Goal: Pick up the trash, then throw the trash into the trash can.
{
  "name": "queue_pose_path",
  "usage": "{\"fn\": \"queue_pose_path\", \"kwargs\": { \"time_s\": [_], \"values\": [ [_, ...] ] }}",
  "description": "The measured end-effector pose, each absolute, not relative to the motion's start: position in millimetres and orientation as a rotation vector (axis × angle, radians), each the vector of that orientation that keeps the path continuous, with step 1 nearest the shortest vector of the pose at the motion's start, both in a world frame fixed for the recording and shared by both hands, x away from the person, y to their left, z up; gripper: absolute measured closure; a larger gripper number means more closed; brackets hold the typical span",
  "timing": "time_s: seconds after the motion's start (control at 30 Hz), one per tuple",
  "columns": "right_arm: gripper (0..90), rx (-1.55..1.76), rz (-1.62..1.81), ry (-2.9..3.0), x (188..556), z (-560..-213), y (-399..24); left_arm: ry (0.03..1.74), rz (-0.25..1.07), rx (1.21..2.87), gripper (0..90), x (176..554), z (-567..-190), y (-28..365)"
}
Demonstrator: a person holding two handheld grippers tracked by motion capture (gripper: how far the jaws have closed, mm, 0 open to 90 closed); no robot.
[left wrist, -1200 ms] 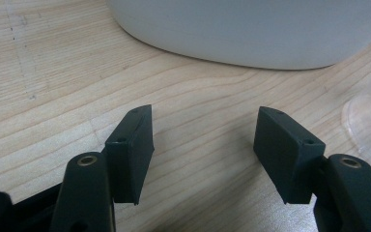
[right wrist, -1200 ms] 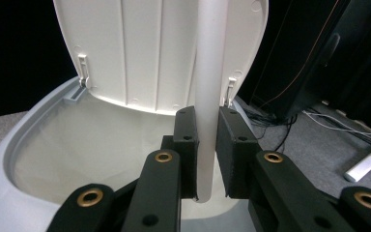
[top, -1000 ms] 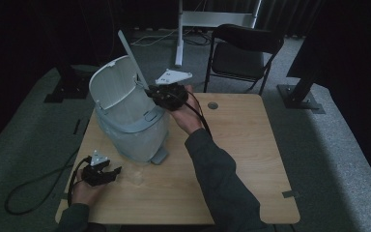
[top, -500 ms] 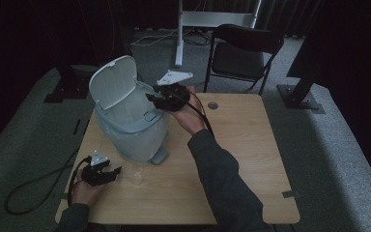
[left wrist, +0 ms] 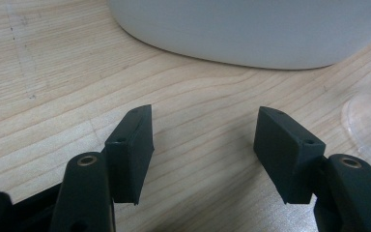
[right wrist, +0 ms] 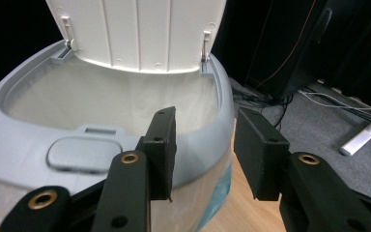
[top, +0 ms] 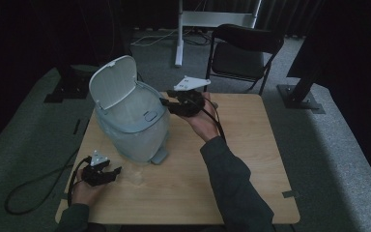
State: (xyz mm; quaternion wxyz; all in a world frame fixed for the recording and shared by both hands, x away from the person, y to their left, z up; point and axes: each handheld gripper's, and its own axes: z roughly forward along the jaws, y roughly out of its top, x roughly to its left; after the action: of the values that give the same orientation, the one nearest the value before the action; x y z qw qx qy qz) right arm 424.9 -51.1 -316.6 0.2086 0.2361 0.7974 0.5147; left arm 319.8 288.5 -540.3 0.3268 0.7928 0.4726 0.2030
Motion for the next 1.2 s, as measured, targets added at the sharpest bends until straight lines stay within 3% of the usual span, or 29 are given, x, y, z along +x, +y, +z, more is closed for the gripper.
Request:
{"fn": "queue_pose_path", "kwargs": {
  "time_s": [1.2],
  "values": [
    [57.1, 0.626, 1.403, 2.280, 380.0, -365.7, -74.0, 1.240, 0.533, 2.075, 39.4, 319.9, -540.4, 288.1]
  ]
}}
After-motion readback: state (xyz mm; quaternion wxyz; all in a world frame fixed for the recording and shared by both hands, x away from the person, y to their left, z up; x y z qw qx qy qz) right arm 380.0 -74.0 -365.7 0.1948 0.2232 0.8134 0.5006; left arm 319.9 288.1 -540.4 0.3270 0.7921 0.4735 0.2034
